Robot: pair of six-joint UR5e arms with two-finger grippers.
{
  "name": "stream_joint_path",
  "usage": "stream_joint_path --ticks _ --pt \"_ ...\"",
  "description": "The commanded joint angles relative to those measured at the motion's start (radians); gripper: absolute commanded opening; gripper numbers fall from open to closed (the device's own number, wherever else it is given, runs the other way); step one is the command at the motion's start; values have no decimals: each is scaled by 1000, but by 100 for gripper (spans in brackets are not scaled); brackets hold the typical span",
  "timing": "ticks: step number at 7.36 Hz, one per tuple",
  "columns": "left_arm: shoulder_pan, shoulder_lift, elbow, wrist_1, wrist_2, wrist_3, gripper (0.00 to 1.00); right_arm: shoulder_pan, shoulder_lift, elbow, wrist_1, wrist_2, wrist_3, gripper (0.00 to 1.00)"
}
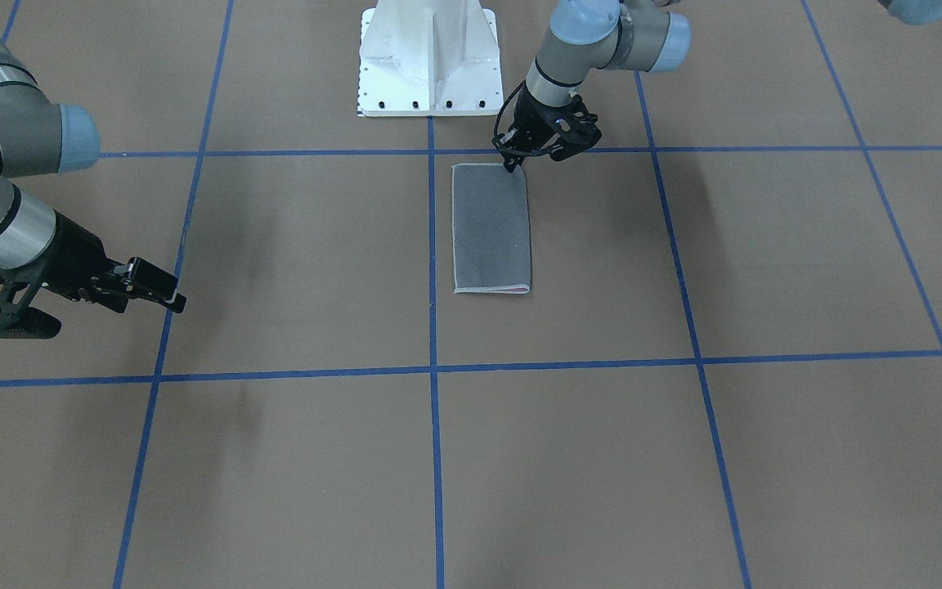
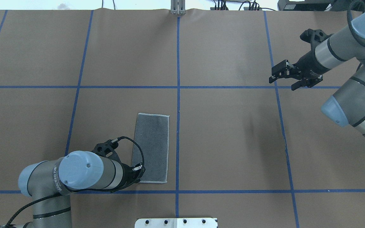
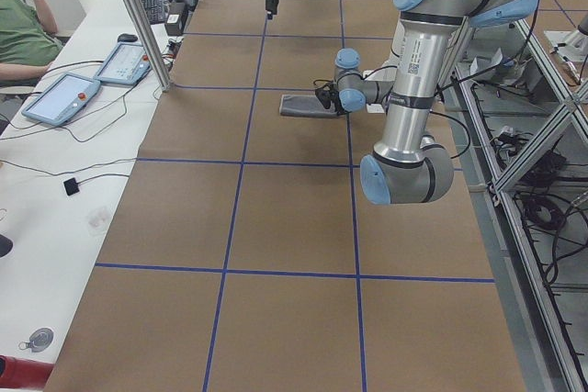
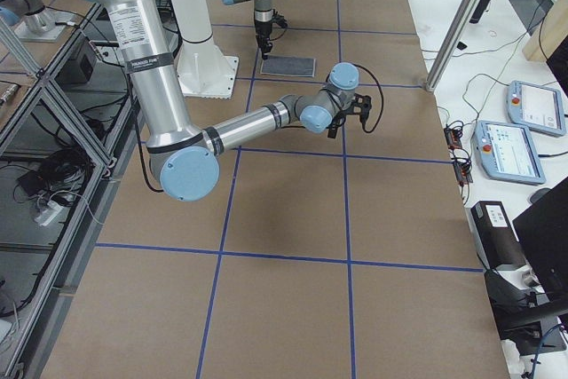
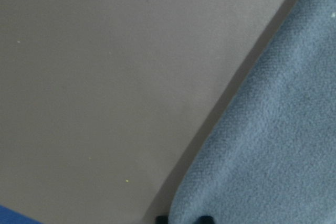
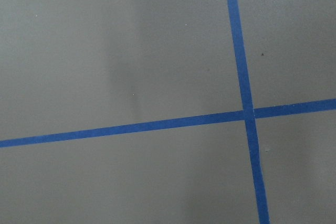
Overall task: Fold towel twice with both arms
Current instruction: 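Grasp the towel's near end with the left gripper and begin lifting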
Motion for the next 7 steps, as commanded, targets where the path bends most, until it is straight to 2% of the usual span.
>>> stream_joint_path --ticks 1,5,7 --pt "-1 -8 -7 0 -1 -1 0 1 0 1 0 0 2 100" --pt "-14 -67 -10 1 -5 -1 0 -1 -5 -7 0 -6 0 100" --pt "-75 -83 -2 -5 -7 8 0 -1 -5 -10 0 -8 0 100"
